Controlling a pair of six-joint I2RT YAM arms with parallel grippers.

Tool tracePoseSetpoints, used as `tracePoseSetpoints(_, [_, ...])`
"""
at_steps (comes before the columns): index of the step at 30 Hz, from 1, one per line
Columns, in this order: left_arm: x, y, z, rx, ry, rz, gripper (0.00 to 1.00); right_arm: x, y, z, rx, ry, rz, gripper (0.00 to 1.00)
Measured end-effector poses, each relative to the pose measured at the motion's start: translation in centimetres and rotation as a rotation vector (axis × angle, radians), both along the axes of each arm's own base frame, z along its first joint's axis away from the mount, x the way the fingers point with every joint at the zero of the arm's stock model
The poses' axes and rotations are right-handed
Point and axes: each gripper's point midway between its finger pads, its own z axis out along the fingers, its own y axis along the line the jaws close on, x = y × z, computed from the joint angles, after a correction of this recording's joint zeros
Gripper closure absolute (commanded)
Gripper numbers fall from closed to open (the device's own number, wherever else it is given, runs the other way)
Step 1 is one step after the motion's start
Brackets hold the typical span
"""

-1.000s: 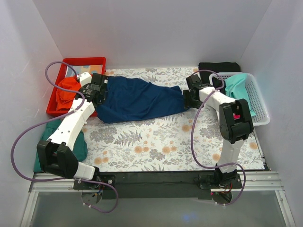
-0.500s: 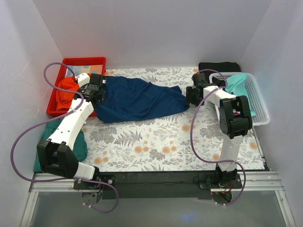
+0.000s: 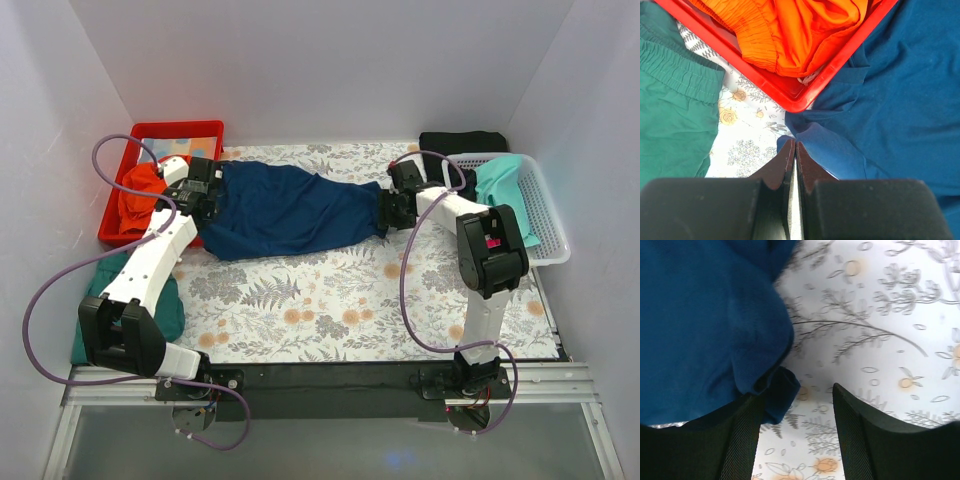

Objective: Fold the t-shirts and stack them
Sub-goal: Flatten out the tshirt

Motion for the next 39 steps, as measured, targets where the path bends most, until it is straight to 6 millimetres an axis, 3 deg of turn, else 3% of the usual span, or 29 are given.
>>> tracePoseSetpoints(4, [0.1, 0.1, 0.0, -0.002, -0.003, 0.004, 1.0, -0.8, 1.8, 0.0, -0.013, -0.001, 0.046, 0.49])
tracePoseSetpoints(5, [0.1, 0.1, -0.1, -0.003, -0.002, 0.004, 1.0, -1.0, 2.3, -0.1, -0.018, -0.001, 0.058, 0.65])
tracePoseSetpoints(8, [-0.1, 0.1, -0.4, -0.003, 0.006, 0.003, 1.0, -1.6, 3.1, -0.3, -0.032, 0.005, 0.084, 0.89])
tracePoseSetpoints(10, [-0.1, 0.1, -0.5, -0.004, 0.009, 0.002, 1.0, -1.8, 3.1, -0.3, -0.039, 0.012, 0.081, 0.97])
tracePoseSetpoints(18, [-0.1, 0.3, -0.5, -0.005, 0.006, 0.007, 1.0, -1.8, 2.6, -0.3, -0.058, 0.014, 0.055, 0.99])
tracePoseSetpoints(23, [0.0, 0.2, -0.1, -0.007, 0.005, 0.002, 1.0, -2.8, 0.5, 1.0, -0.144, 0.024, 0.016, 0.99])
tracePoseSetpoints(27, [1.1, -0.1, 2.8, -0.021, -0.057, -0.015, 1.0, -2.9, -1.3, 6.5, -0.186, -0.077, -0.025, 0.99])
tracePoseSetpoints(35, [4.6, -1.2, 14.2, -0.072, -0.352, -0.063, 1.0, -0.2, -3.6, 25.9, -0.152, -0.509, -0.151, 0.99])
tracePoseSetpoints(39, [5.5, -1.8, 20.1, -0.088, -0.503, -0.114, 1.0, 0.0, -4.9, 33.3, -0.142, -0.669, -0.198, 0.99])
